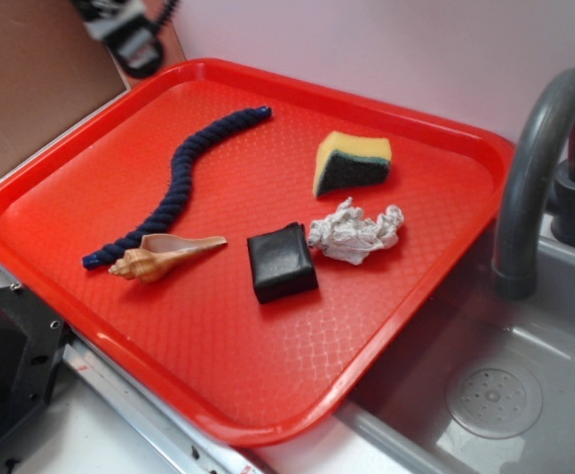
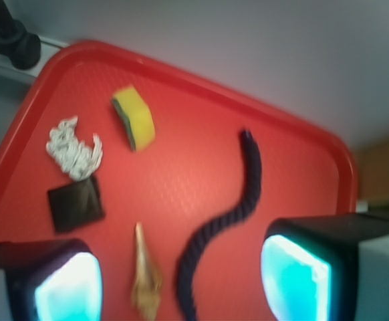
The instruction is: Grab the green sponge.
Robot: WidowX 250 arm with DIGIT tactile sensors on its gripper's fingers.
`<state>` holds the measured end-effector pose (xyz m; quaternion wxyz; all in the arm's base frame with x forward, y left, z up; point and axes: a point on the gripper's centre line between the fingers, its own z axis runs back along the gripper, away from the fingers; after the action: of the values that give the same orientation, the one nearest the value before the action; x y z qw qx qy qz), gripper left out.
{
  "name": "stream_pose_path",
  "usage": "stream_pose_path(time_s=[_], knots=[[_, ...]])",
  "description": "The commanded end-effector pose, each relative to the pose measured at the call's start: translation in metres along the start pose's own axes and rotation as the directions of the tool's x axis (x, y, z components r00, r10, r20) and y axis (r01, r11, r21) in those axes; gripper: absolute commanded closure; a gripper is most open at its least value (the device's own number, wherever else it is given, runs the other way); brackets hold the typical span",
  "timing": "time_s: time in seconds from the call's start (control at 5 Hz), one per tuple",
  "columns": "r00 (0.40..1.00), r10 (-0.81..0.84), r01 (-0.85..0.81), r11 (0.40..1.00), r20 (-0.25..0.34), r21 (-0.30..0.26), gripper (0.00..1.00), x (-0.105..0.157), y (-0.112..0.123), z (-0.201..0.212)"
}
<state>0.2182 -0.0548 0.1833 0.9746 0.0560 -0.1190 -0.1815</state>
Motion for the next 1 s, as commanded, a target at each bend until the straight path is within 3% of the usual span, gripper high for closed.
stream_pose_path(time_s=[0.0,0.2,0.6,0.8], knots=[[0.991,-0.106,0.118,0.983,0.086,-0.143,0.00,0.049,-0.018,-0.036],[0.991,-0.106,0.119,0.974,0.076,-0.192,0.00,0.066,-0.022,-0.069],[0.991,-0.135,0.132,0.977,-0.006,-0.166,0.00,0.085,-0.019,-0.109],[0.983,-0.176,0.163,0.970,-0.054,-0.180,0.00,0.087,-0.029,-0.131]])
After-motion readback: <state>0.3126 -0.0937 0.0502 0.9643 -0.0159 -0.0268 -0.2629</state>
